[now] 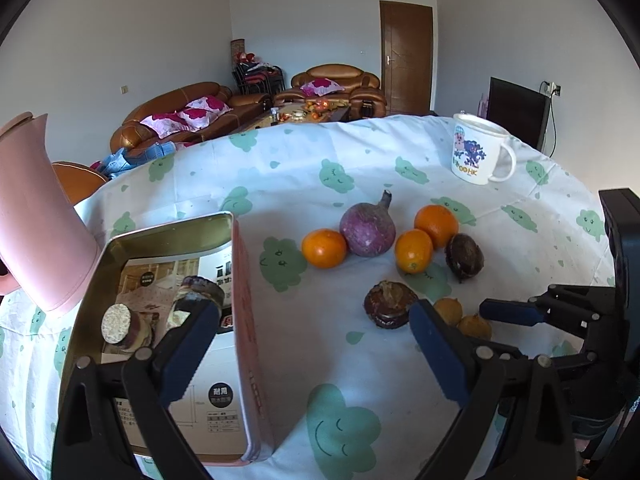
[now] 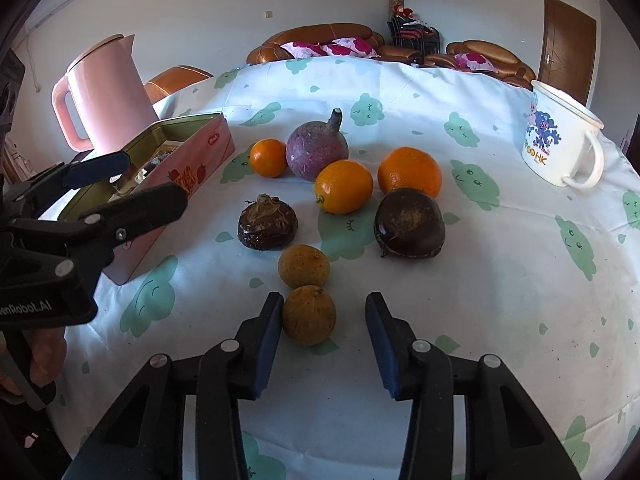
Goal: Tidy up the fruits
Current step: 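Grasp the dark mangosteen with the left tool while the right tool grasps a small yellow fruit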
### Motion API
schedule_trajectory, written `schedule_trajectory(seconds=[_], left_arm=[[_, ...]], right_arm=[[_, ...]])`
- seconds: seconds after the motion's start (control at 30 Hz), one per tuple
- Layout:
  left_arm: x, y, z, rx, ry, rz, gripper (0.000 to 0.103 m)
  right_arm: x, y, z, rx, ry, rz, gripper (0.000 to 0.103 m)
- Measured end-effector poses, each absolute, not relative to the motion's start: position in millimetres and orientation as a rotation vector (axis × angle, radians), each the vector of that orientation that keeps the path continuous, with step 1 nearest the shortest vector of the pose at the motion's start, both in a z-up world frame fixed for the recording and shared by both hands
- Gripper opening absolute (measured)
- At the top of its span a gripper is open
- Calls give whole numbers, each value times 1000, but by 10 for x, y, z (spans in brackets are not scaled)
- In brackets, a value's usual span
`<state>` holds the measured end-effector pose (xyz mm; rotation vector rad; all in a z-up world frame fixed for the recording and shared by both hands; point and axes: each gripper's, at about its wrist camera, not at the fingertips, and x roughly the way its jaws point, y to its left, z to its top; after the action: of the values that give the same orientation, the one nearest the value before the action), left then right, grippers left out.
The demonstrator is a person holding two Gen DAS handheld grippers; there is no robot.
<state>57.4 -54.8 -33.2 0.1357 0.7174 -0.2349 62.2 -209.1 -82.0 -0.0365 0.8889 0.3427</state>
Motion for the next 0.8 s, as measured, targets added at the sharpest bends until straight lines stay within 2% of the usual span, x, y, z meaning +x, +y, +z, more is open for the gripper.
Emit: schedule_trajectory(seconds=[0.03,0.1,0.23,0.3,0.37,0.63,0.77,0.8], left_arm=[[588,-564,-351,133,729,-241,98],[606,-590,-383,132,747,-249,98],[671,-665,-468,144,801,-261,88],[717,-703,-503,138,834,-282,76],[751,-758,-519,138,855,-297,72],[893,-946,-585,106,906,-359,68],[977,-975,-699,82,951,-374,55],[994,-973,-721,72,957,-376,54]], right_arm=[[618,-2087,-819,-41,888,343,38],[611,-2101,-813,-38,885,345,28],[612,-2170,-771,-29,855,303,28],[627,-2218,-738,-30,840,274,28],[658,-2270,-705,-29,829,250,28],[712,-2348,-701,-32,808,204,28],[717,-2361,-701,-28,808,209,28],[719,-2362,-700,-27,807,210,28]])
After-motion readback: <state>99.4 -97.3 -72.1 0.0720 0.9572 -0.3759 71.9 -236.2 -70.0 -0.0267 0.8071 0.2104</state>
